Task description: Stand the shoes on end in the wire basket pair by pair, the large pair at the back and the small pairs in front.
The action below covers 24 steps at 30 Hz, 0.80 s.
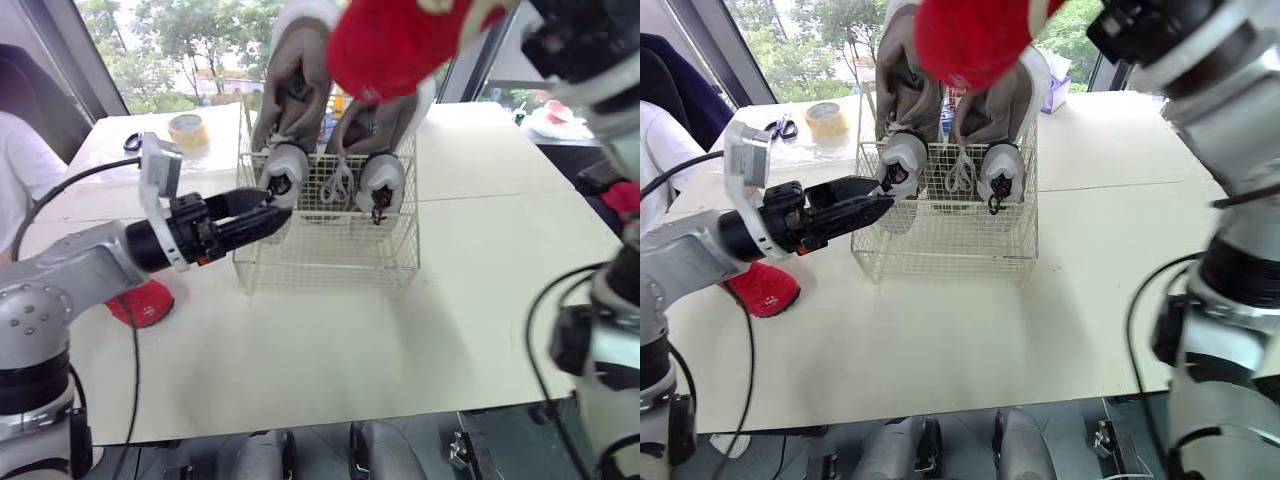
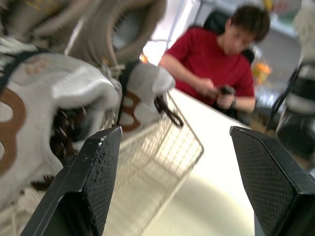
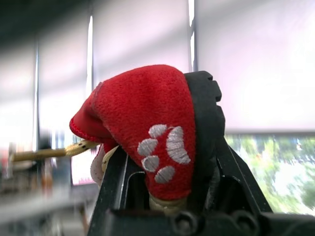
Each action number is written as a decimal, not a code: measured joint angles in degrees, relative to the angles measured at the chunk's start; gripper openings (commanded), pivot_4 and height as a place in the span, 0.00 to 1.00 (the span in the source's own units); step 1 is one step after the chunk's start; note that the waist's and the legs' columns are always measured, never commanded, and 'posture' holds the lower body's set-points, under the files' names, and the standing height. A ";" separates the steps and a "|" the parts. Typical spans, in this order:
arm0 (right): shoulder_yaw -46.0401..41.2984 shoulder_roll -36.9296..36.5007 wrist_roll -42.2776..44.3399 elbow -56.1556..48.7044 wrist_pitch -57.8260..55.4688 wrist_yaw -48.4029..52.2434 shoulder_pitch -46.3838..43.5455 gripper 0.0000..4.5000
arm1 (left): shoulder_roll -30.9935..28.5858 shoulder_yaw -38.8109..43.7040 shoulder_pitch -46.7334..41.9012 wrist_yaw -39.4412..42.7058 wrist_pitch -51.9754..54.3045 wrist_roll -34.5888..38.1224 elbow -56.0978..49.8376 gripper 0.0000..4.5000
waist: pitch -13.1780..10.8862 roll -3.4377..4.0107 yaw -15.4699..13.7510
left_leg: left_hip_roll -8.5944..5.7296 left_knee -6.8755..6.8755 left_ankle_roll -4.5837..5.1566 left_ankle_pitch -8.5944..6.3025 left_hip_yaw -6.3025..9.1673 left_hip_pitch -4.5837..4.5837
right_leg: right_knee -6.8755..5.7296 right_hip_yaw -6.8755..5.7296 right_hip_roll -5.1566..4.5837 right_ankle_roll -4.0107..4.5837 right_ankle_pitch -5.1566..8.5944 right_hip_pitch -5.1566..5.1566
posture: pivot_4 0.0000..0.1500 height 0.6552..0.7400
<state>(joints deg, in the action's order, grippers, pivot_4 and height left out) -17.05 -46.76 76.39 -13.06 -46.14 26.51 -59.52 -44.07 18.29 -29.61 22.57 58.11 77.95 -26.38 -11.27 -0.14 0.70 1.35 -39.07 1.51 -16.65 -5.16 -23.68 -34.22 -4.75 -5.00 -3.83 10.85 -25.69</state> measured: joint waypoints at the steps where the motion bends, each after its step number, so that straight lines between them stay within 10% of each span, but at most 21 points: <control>1: 1.58 -4.04 -2.16 1.69 -0.90 6.69 1.63 0.24 | -0.66 -0.05 0.49 -0.65 0.00 -0.04 -0.84 0.80 | 0.01 -0.02 0.04 | 0.03 0.00 0.01 0.00 -0.01 0.01 | 0.02 0.00 0.03 0.00 0.00 0.01 | 1.00 1.00; 9: 8.51 -10.95 -17.98 12.13 1.16 32.43 9.88 0.24 | -3.17 -0.48 6.81 -2.21 0.02 0.40 -5.14 0.80 | -0.02 -0.03 -0.12 | 0.08 0.01 -0.01 0.00 -0.10 0.09 | 0.04 0.04 0.06 -0.14 -0.07 0.03 | 1.00 1.00; 24: 9.60 -2.56 -30.31 6.75 13.34 39.19 17.64 0.24 | 3.08 -3.43 13.95 -10.83 -3.52 4.60 -8.49 0.80 | 0.21 -0.44 0.13 | 0.19 -0.07 -0.14 0.05 -0.11 0.43 | 0.01 0.05 0.11 0.16 -0.06 0.36 | 1.00 1.00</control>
<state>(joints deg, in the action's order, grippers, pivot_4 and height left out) -7.45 -49.33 46.08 -6.31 -32.79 65.71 -41.88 -41.00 14.86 -15.66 11.75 54.58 82.55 -34.87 -11.06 -0.57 0.83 1.54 -39.14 1.38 -16.60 -5.27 -23.25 -34.21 -4.70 -4.89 -3.67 10.79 -25.33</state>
